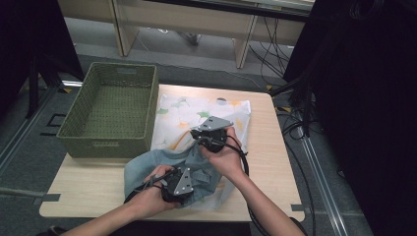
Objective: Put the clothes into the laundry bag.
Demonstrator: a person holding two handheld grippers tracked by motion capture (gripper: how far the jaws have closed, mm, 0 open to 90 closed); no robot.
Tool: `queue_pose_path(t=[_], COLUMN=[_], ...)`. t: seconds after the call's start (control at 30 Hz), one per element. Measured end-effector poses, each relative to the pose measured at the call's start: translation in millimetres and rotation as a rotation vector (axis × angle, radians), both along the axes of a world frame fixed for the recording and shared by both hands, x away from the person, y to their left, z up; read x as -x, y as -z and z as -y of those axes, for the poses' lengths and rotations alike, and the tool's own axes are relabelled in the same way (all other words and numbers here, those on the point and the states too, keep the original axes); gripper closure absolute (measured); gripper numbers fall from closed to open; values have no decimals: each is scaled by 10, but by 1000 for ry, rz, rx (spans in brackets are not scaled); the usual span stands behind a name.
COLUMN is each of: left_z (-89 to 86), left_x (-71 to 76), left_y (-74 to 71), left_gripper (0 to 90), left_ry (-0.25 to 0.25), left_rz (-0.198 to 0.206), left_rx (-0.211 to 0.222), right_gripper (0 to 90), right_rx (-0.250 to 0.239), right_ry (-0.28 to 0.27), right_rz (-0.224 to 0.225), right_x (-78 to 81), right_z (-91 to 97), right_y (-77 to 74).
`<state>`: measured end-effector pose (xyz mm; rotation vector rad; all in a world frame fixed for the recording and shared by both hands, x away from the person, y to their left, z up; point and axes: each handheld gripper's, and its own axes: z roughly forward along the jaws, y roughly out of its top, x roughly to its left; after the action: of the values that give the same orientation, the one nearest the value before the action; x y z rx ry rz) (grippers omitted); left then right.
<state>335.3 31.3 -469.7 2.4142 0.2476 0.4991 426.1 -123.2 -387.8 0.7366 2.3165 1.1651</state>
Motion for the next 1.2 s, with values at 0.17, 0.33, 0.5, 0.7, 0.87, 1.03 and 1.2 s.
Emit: queue_pose_path(t=[0.17, 0.33, 0.5, 0.7, 0.87, 1.03, 1.2], left_z=[15, 15, 28, 22, -2, -30, -64], left_x=[-10, -21, -33, -66, -71, -81, -107], left_y=[54, 89, 113, 112, 50, -16, -102], left_gripper=[590, 647, 698, 791, 823, 834, 838], left_ry=[-5, -16, -26, -52, -76, -94, -117], left_rz=[-18, -22, -19, -24, -29, -12, 8], left_rx=[-5, -6, -15, -6, 38, 78, 114], right_gripper=[900, 900, 900, 900, 900, 900, 900], right_rx=[-2, -4, -3, -2, -9, -10, -17], right_ry=[-20, -24, -25, -29, -30, -35, -46], right_rz=[12, 11, 6, 12, 6, 14, 20], right_x=[39, 50, 48, 52, 60, 73, 85], right_z=[-45, -58, -58, -60, -68, -82, -93], right_y=[-21, -30, -24, -25, -34, -42, -64])
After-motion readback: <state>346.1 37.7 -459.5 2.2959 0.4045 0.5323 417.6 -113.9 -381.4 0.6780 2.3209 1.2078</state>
